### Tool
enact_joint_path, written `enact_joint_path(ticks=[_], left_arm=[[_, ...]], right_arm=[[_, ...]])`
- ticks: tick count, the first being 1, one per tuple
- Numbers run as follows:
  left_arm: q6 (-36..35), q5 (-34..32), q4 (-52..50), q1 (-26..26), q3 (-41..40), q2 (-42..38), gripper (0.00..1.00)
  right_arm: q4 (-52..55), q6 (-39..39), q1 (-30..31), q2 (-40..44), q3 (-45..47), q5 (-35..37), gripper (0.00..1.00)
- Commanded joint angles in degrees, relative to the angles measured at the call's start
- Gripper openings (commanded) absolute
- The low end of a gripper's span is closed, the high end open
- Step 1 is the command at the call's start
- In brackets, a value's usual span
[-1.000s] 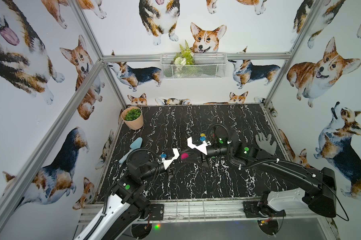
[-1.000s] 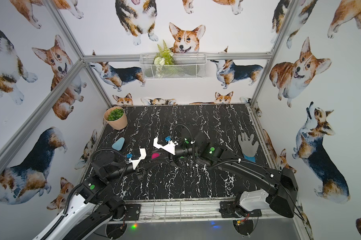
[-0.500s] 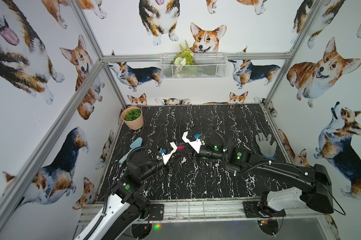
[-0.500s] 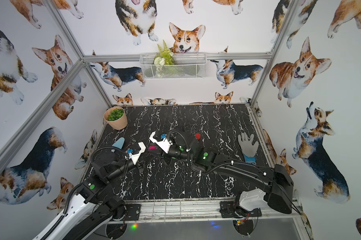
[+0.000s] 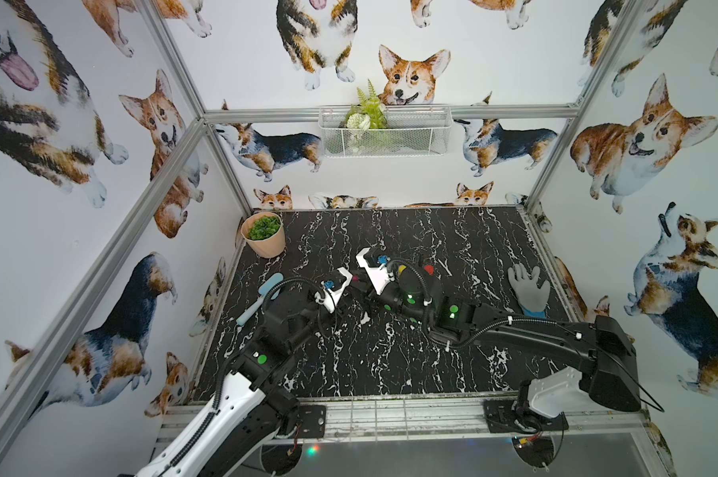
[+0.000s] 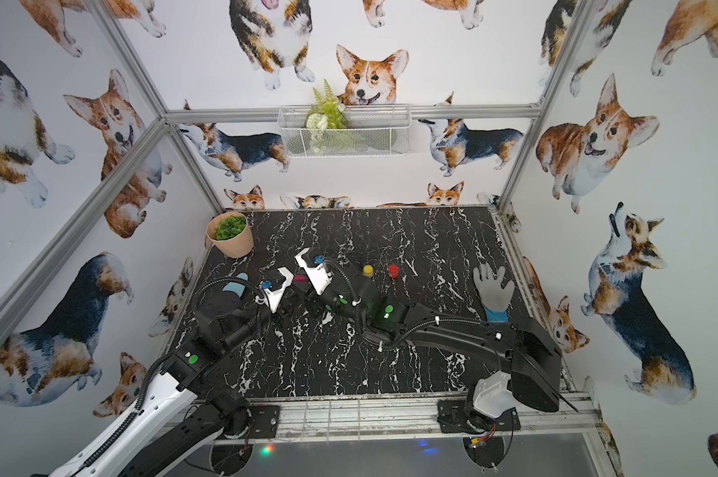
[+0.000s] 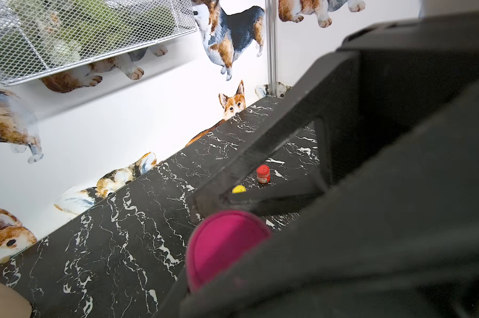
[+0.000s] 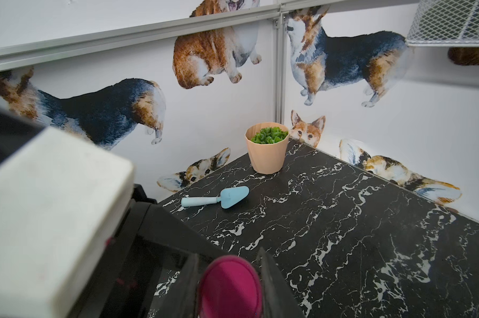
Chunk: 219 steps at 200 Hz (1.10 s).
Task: Close the paint jar lid
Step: Screw the lid onto the paint jar.
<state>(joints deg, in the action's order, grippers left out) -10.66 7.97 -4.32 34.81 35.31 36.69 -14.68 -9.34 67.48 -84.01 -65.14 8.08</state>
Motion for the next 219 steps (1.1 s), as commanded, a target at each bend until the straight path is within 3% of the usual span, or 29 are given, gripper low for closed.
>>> enact_joint_path(ticks=[1, 13, 30, 59, 81, 109, 134, 163, 219], left_arm=[[-1.5, 2.6, 6.8, 0.1, 0.8, -0.3, 0.21], [-1.7, 3.5, 5.0, 0.2, 0.9, -0.6, 0.21], [-2.3, 4.7, 2.6, 0.3, 1.0, -1.3, 0.21], [-3.2, 7.2, -1.7, 0.3, 1.2, -1.7, 0.21], [-2.9, 13.7, -2.3, 0.3, 0.8, -2.5, 0.21], [-0.1, 27.5, 2.4, 0.3, -1.0, -3.6, 0.22], [0.5, 31.1, 2.2, 0.3, -0.6, -2.4, 0.22], [0.4, 32.3, 2.1, 0.3, -0.7, -1.9, 0.22], [0.3, 32.1, 1.8, 0.3, -0.7, -2.1, 0.22]], right_arm=[[1.8, -1.3, 0.0, 2.1, 1.4, 3.1, 0.53], [2.4, 0.1, 0.0, 4.7, 2.7, 3.5, 0.66], [4.2, 2.1, 0.0, 9.3, 4.4, 4.5, 0.78], [8.9, 7.0, -0.9, 16.8, 6.5, 1.6, 0.83], [14.0, 13.3, -3.6, 19.0, 6.1, -11.7, 0.82], [15.9, 19.1, -6.0, 18.8, 5.9, -24.8, 0.78], [12.7, 19.2, -8.3, 18.1, 6.7, -33.9, 0.75], [13.1, 20.7, -8.5, 16.5, 5.4, -38.2, 0.74], [14.4, 21.3, -8.8, 14.2, 3.3, -42.4, 0.57]])
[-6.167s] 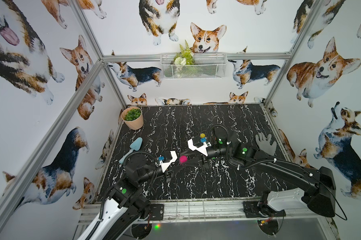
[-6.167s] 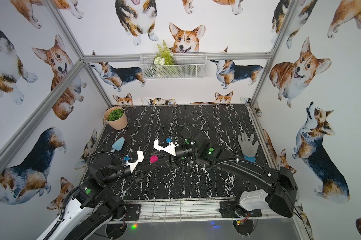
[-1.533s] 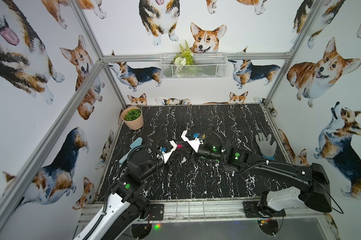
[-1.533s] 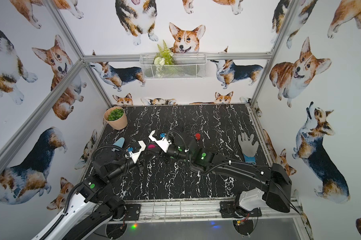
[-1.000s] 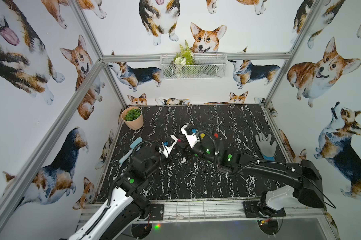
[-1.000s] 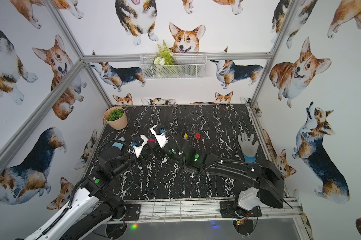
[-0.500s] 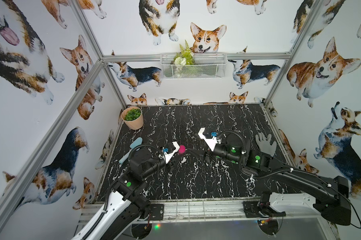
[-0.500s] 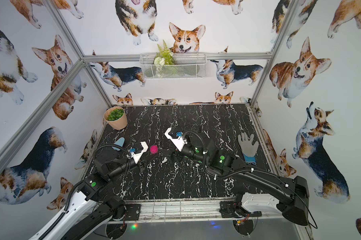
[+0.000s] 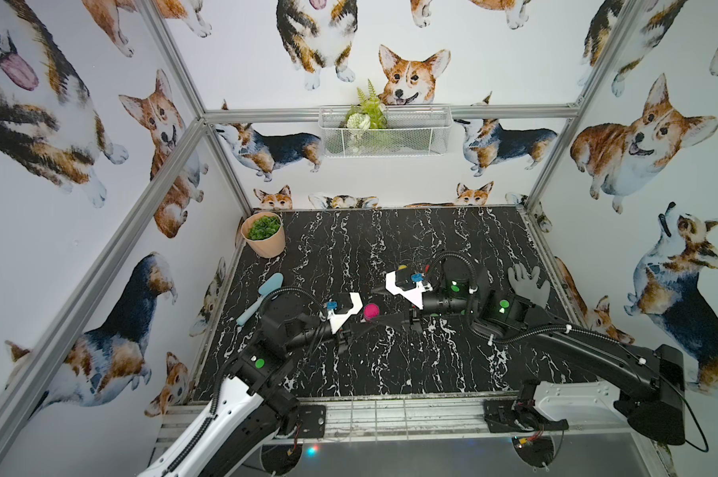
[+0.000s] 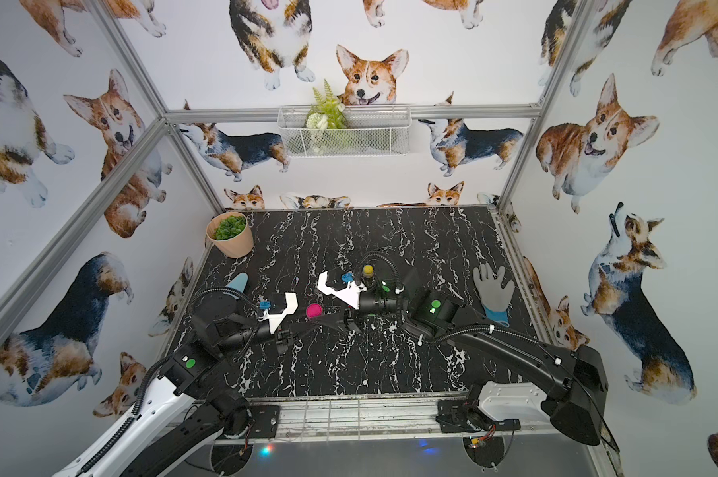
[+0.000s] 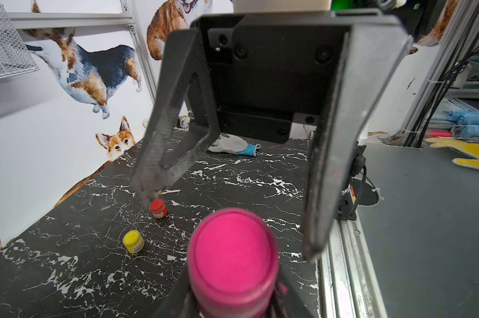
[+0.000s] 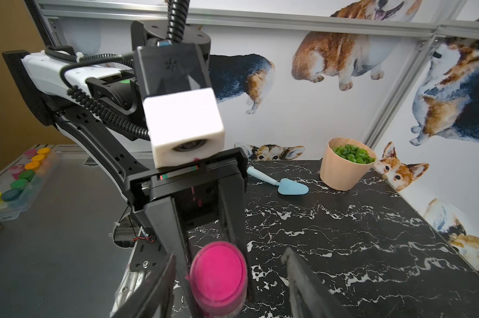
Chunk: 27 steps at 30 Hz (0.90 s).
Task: Close the paint jar lid
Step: Screw the lid onto the paint jar.
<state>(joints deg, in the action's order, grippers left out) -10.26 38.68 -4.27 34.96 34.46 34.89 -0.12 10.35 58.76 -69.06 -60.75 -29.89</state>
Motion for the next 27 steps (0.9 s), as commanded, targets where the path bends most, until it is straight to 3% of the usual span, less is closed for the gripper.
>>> enact_joint_path(ticks=[1, 27], left_arm=[[-0.1, 1.3, 1.8, 0.1, 0.2, -0.3, 0.22], [-0.2, 0.3, 2.1, 0.1, 0.1, -1.0, 0.22]], right_arm=[[0.0, 1.6, -0.1, -0.8, -1.1, -4.5, 0.57], [2.5, 1.3, -0.1, -3.5, -3.4, -6.7, 0.41]])
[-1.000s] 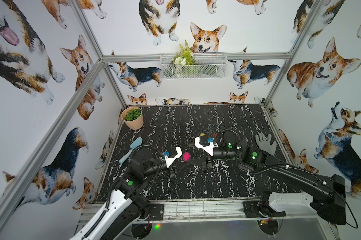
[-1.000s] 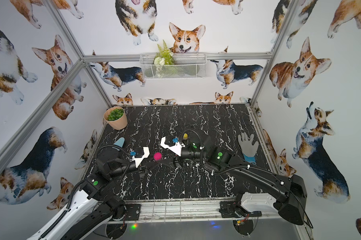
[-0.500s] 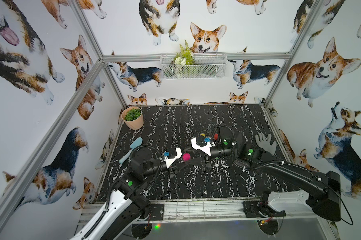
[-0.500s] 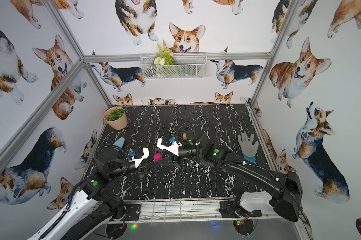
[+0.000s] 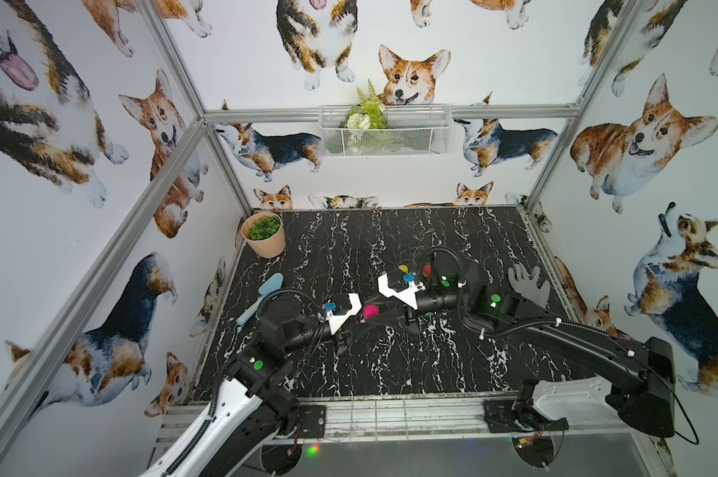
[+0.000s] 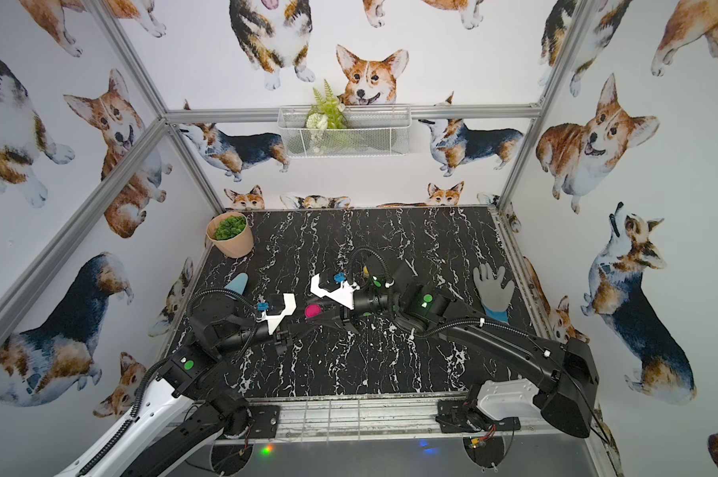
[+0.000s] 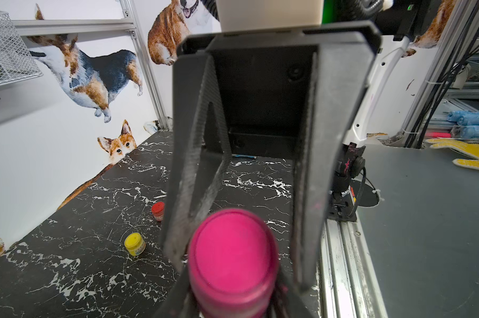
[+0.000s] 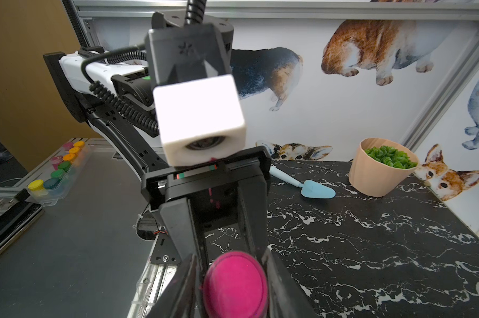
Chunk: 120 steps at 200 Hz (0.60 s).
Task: Close the paint jar lid
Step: Screw the lid onto the paint jar.
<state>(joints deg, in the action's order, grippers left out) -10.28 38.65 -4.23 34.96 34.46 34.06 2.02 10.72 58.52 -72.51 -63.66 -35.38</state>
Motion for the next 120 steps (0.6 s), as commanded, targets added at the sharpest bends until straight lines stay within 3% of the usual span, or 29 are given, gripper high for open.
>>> enact_joint_path(ticks=[1, 120], left_arm=[[-0.2, 0.3, 2.0, 0.1, 0.1, -0.1, 0.22], [-0.2, -1.3, 2.5, 0.1, -0.1, -0.8, 0.22]], right_arm=[[0.4, 0.9, 0.1, -0.2, -0.5, -1.3, 0.41], [0.0, 0.0, 0.1, 0.0, 0.5, -0.5, 0.3]])
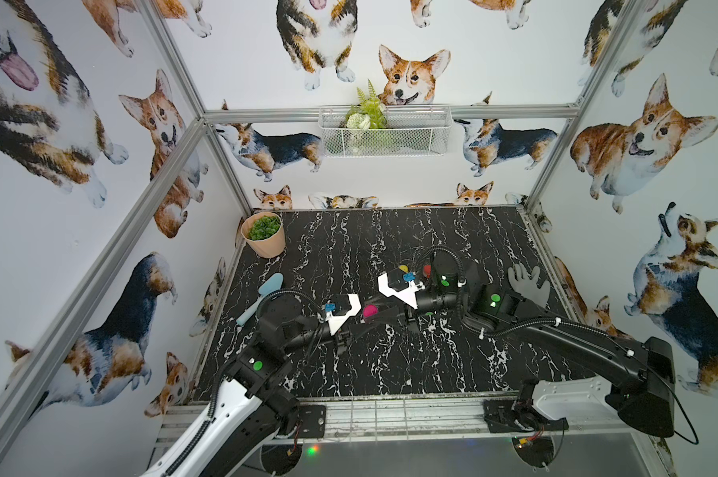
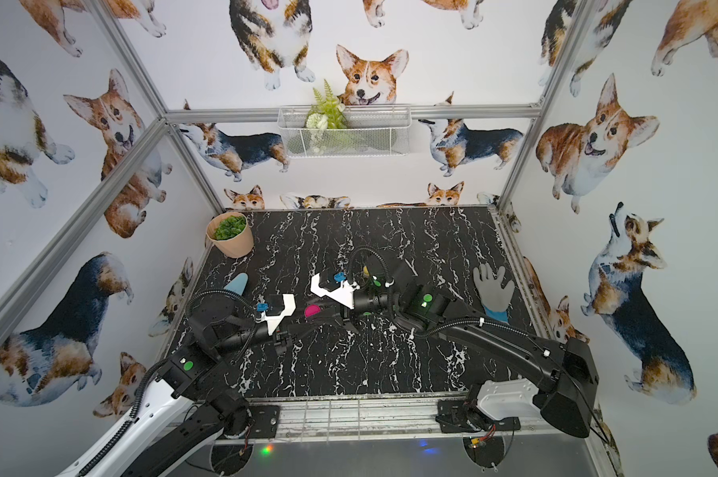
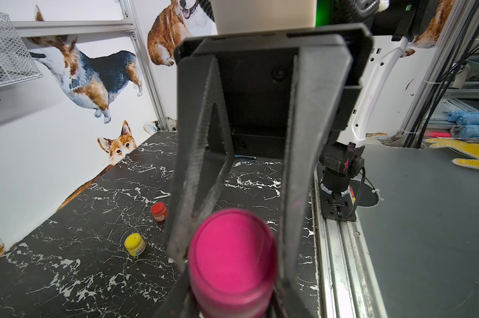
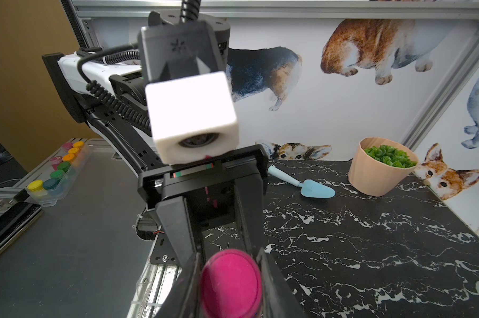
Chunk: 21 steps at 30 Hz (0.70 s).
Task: Close the paint jar lid
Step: Screw the lid onto the paint jar.
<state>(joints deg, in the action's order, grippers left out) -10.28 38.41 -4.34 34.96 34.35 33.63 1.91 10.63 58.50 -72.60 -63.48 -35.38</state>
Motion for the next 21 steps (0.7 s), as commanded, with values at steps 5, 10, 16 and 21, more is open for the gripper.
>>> enact_joint_path(ticks=[5, 10, 16, 21], left_arm=[[-0.1, -1.8, 2.8, 0.1, -0.1, -0.7, 0.21], [0.0, -1.8, 2.9, 0.1, -0.2, -0.6, 0.21], [0.0, -1.8, 2.9, 0.1, -0.1, -0.4, 0.21], [-0.1, -1.8, 2.8, 0.1, -0.1, -0.3, 0.21]], right_arm=[[-0.4, -0.2, 0.1, 0.2, 0.9, -0.4, 0.32], [-0.6, -0.5, 0.1, 0.0, 1.1, -0.3, 0.39], [-1.0, -0.7, 0.1, 0.2, 1.2, -0.5, 0.4], [-0.9, -0.8, 0.1, 0.2, 0.8, -0.8, 0.32]])
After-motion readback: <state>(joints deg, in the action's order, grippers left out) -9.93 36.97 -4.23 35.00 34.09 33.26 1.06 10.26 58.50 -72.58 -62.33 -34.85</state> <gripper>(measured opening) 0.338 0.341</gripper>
